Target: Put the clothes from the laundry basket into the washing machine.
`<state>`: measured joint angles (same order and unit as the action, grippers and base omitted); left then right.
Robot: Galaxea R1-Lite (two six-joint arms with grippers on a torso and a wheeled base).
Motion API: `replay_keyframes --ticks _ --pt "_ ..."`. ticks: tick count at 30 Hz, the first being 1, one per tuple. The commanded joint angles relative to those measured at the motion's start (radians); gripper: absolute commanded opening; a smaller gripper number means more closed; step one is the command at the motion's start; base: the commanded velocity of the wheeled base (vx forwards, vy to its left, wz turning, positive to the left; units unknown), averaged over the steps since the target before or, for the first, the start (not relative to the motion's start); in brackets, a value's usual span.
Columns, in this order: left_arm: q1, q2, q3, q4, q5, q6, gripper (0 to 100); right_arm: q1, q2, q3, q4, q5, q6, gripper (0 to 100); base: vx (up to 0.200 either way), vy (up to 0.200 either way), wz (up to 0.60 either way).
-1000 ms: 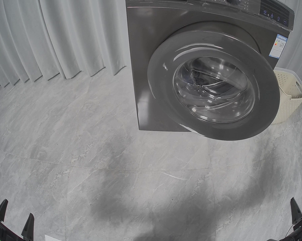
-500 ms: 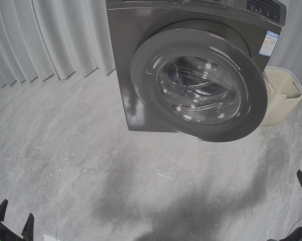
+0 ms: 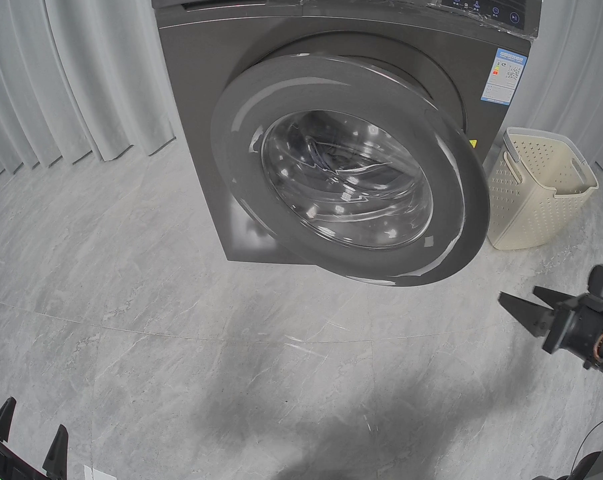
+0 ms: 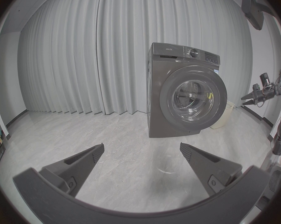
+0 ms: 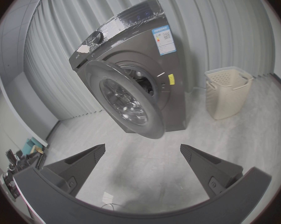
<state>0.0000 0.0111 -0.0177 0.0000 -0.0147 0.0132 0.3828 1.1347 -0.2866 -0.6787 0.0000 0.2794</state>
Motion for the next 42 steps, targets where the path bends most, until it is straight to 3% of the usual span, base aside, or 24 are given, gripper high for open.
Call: replay_keyframes --ticks 1,4,11,19,31,42 --pt "0.000 -0.006 0.018 0.000 0.001 -0.002 100 0.182 0.304 -0.149 -0.114 -0.034 0.075 100 0.200 0.000 0.00" --pt "0.000 -0.005 0.018 0.000 0.001 -0.002 100 0.212 0.339 -0.177 -0.125 -0.034 0.118 100 0.200 0.000 0.00" --pt "-0.002 -0.005 0.018 0.000 0.001 -0.006 100 0.203 0.372 -0.261 -0.127 -0.043 0.126 100 0.200 0.000 0.00" --pt "-0.002 -0.006 0.018 0.000 0.001 -0.002 100 0.110 0.395 -0.339 -0.125 -0.038 0.115 100 0.000 0.000 0.00" --pt "0.000 -0.005 0.018 0.000 0.001 -0.004 100 0.133 0.396 -0.252 -0.127 -0.040 0.121 100 0.000 0.000 0.00" --pt "0.000 -0.005 0.018 0.000 0.010 -0.018 100 0.159 0.387 -0.252 -0.134 -0.043 0.123 100 0.000 -0.018 0.00"
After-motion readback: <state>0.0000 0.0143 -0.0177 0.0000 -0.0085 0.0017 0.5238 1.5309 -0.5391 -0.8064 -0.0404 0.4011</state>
